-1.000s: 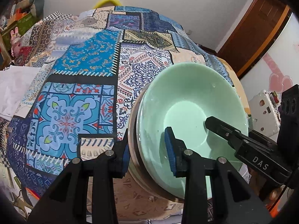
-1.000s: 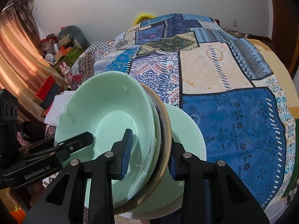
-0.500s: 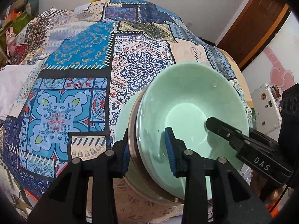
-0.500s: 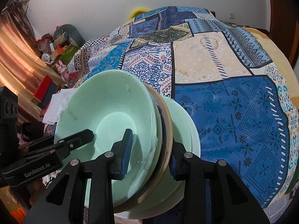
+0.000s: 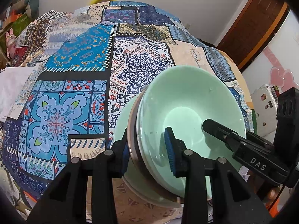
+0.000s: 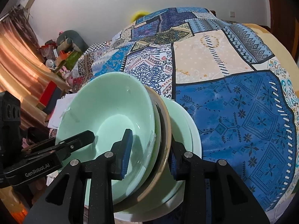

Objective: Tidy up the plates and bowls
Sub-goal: 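Lift the bowl stack with both tools and lower it onto the plates, then open both tools and pull them back from the stacked dishes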

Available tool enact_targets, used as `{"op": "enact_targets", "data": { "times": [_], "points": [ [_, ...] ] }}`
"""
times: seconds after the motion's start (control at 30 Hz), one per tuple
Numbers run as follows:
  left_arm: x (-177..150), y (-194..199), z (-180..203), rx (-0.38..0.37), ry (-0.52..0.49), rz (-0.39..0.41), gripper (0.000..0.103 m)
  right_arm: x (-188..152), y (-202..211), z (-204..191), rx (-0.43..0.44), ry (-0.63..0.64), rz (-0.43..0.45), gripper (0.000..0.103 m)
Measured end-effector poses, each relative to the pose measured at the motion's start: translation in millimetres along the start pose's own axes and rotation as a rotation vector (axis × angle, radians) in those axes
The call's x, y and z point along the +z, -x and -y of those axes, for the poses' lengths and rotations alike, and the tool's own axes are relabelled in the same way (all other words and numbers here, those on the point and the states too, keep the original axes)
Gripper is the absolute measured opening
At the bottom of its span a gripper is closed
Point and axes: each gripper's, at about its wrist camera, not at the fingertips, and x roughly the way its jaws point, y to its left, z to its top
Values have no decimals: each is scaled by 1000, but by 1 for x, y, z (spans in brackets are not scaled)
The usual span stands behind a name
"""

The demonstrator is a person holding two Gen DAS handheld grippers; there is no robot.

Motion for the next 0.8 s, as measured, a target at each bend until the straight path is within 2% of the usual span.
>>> {"op": "enact_targets", "data": {
  "times": [0.23,0.4,0.53,0.67,0.8],
  "points": [
    [0,10,-6,21,23,21,34,1,27,-9,-37,48,53,43],
    [-2,44,-5,33,24,97,35,1,60,-22,-51,97,127,45],
    [-4,87,7,27,-16,194,42,0,99,-40,-42,143,237,54],
    [-12,137,23,16,-72,332,52,-6,139,-62,-31,212,341,56],
    [-22,179,38,24,-108,464,64,-15,173,-79,-27,267,447,70]
  ]
}}
